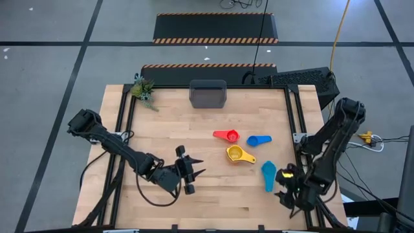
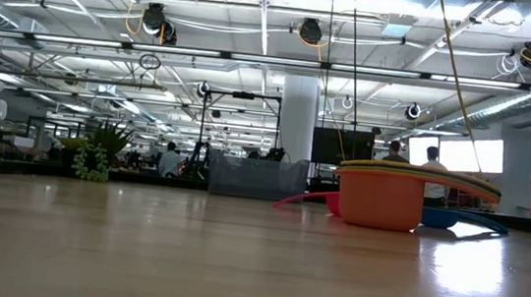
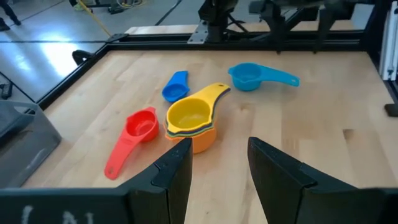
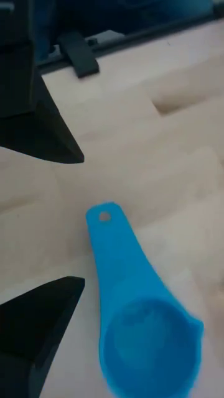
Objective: Nest measuring cups in basket
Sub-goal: Stack the light blue measuring cup on top of the yellow measuring cup
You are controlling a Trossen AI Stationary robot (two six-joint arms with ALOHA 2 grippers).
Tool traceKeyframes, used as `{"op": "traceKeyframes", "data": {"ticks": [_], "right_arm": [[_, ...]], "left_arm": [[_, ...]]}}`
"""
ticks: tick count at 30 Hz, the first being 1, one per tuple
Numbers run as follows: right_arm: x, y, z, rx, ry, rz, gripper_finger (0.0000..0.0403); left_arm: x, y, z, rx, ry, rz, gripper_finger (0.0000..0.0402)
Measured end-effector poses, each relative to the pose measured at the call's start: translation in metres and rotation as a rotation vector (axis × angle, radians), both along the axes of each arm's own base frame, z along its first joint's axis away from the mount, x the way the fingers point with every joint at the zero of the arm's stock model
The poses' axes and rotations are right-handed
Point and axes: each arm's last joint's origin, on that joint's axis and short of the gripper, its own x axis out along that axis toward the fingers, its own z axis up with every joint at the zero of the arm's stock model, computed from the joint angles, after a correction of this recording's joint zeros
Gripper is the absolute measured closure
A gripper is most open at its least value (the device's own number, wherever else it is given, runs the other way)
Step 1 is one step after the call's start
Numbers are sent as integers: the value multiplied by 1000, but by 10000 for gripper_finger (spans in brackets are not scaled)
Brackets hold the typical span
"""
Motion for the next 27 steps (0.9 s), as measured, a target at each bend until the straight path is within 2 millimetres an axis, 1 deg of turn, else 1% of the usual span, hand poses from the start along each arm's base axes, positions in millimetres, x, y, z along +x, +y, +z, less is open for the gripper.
{"op": "traceKeyframes", "data": {"ticks": [7, 13, 16, 19, 24, 27], "right_arm": [[5, 27, -20, -8, -23, 153, 96], [5, 40, -38, -69, -10, 283, 96], [2, 44, -45, -113, -2, 346, 96], [-1, 45, -51, -180, -10, 396, 96], [-6, 44, -56, -320, -52, 487, 96], [-8, 43, -56, -359, -60, 506, 96]], "left_arm": [[0, 0, 0, -4, -5, 1, 243], [0, -1, 1, -18, -15, 4, 243], [1, -2, 2, -35, -34, 4, 243], [5, -6, -2, -38, -57, 3, 243], [16, -14, -14, -38, -91, -14, 243], [21, -17, -23, -43, -91, -26, 243]]}}
